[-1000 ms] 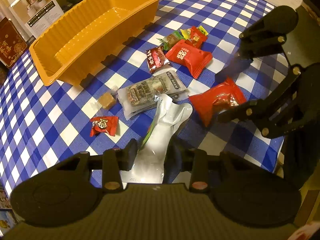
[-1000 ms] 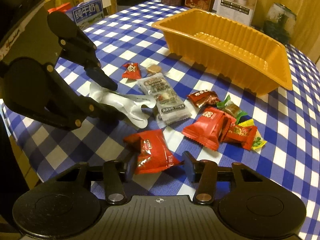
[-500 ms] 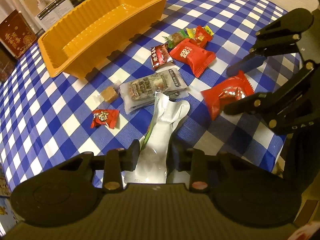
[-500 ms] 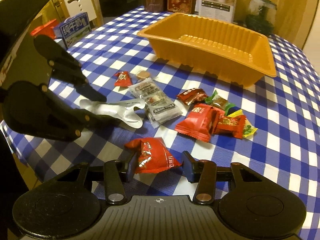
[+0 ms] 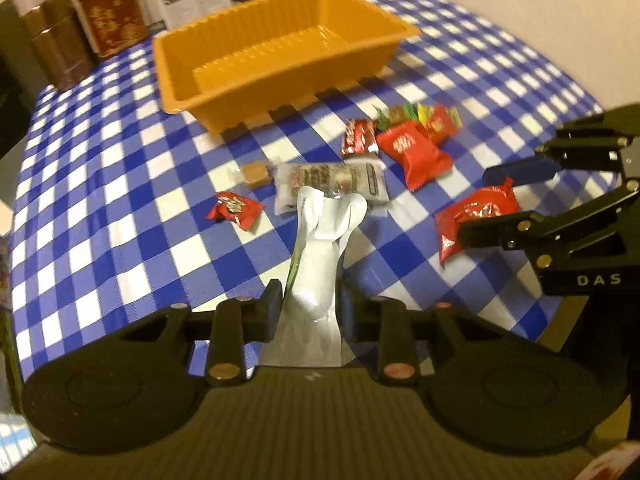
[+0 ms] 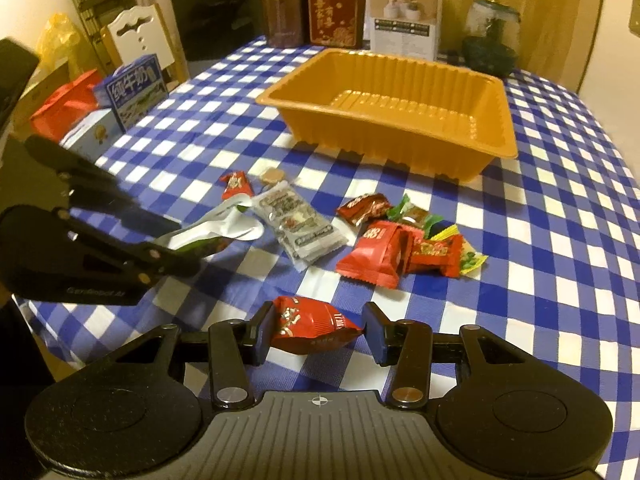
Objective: Organize snacks
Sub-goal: 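Carry the white packet with the left tool while the right tool carries the red wrapper to the orange tray, then open the left tool to drop the white packet in the tray while the right tool drops the red wrapper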
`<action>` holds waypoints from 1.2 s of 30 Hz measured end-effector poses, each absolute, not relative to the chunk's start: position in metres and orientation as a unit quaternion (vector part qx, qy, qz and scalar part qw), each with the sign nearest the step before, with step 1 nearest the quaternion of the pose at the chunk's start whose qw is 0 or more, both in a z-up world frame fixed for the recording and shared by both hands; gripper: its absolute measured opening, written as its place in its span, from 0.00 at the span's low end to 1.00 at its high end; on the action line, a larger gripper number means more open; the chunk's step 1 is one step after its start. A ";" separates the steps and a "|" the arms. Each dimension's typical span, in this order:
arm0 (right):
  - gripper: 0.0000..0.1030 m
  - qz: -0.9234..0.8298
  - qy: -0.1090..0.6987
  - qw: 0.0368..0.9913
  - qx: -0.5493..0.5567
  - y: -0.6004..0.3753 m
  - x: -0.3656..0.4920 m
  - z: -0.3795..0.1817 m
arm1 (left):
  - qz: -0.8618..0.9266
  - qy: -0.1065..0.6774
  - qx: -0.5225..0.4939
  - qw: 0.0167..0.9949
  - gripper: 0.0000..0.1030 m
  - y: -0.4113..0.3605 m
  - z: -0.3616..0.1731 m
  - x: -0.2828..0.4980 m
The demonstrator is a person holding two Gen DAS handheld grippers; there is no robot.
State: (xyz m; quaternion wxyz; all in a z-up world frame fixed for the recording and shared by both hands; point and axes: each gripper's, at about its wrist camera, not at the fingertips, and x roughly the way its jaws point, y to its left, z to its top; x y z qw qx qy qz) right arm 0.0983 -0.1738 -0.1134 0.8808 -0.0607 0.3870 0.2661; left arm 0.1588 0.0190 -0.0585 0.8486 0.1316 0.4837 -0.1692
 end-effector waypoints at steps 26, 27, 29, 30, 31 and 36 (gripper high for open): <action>0.46 0.209 0.306 0.927 0.053 -0.220 0.211 -0.025 | -0.115 0.401 0.073 0.906 0.27 0.004 0.015 0.251; 0.46 0.204 0.303 0.929 0.056 -0.221 0.219 -0.024 | -0.113 0.398 0.069 0.908 0.27 0.003 0.015 0.259; 0.46 0.197 0.298 0.932 0.059 -0.223 0.233 -0.023 | -0.106 0.394 0.060 0.911 0.27 0.003 0.015 0.277; 0.46 0.193 0.297 0.933 0.060 -0.223 0.241 -0.023 | -0.103 0.393 0.055 0.912 0.27 0.003 0.014 0.285; 0.46 0.190 0.296 0.934 0.060 -0.223 0.248 -0.024 | -0.100 0.390 0.050 0.914 0.27 0.003 0.014 0.293; 0.46 0.183 0.300 0.934 0.058 -0.219 0.278 -0.032 | -0.085 0.382 0.031 0.920 0.27 0.004 0.005 0.325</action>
